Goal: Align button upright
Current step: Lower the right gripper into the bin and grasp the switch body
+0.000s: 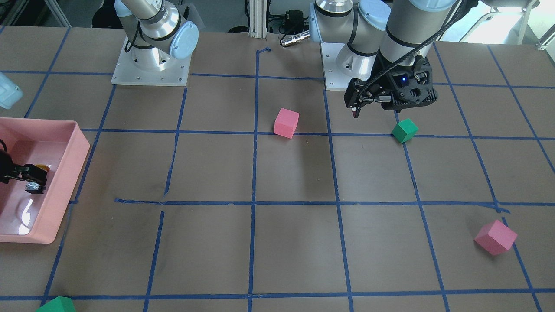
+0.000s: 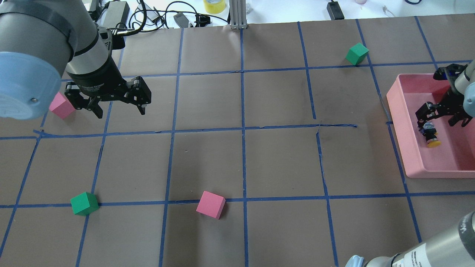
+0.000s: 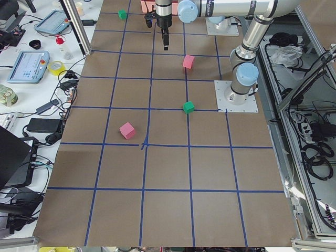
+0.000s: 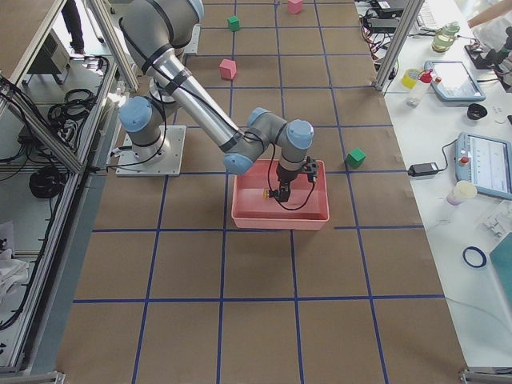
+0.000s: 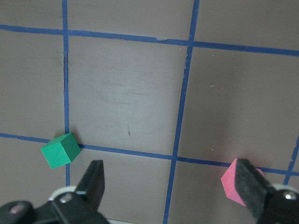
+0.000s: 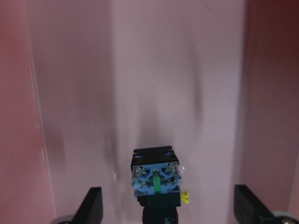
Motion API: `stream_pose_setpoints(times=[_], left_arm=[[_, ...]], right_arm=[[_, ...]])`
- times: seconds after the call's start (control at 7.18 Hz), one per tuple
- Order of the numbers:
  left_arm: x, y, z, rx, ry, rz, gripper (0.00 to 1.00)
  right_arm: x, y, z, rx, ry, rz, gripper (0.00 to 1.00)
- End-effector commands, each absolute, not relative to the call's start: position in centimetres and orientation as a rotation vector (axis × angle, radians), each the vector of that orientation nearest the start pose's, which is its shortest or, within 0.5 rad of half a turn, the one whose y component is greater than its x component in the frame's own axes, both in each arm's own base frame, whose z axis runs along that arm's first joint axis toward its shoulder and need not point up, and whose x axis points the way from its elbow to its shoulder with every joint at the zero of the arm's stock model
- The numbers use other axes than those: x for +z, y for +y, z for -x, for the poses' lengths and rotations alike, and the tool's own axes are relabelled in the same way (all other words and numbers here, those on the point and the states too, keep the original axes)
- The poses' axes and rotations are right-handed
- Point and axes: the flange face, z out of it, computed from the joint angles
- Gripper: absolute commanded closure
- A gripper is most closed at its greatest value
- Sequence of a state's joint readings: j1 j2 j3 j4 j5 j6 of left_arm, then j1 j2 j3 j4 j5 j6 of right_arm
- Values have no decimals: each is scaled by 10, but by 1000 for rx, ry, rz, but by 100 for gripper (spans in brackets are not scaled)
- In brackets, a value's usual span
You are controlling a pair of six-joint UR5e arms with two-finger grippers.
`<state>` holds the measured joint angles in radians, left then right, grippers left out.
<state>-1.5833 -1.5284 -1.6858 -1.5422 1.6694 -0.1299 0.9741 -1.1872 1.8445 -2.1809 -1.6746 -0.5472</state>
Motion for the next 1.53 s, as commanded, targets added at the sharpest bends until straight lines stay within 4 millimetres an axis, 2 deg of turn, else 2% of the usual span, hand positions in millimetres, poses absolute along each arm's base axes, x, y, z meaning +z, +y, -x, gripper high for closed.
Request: stream_pose_setpoints(times=[0.0,0.56,0.7,0.84,1.11,1.39], left_arm=[[456,-467,129,55,3035,176,0],[459,-468,127,46,3048,162,0],[463,-469,124,37,3067,163,0],[468,-471,115,23,3068,152,0],[480,-476,103,0,3133,187,0],[486,-468,101,10,3124,177,0]], right_arm=[[209,-533,214,167,3191,-74,0],[207,-533,215,175,3189,-71,0],[207,-533,215,172,3189,-68,0],[209,-536,217,131,3204,-69,6],[206,-538,215,92,3181,-69,5],[203,-539,215,95,3178,-69,5]])
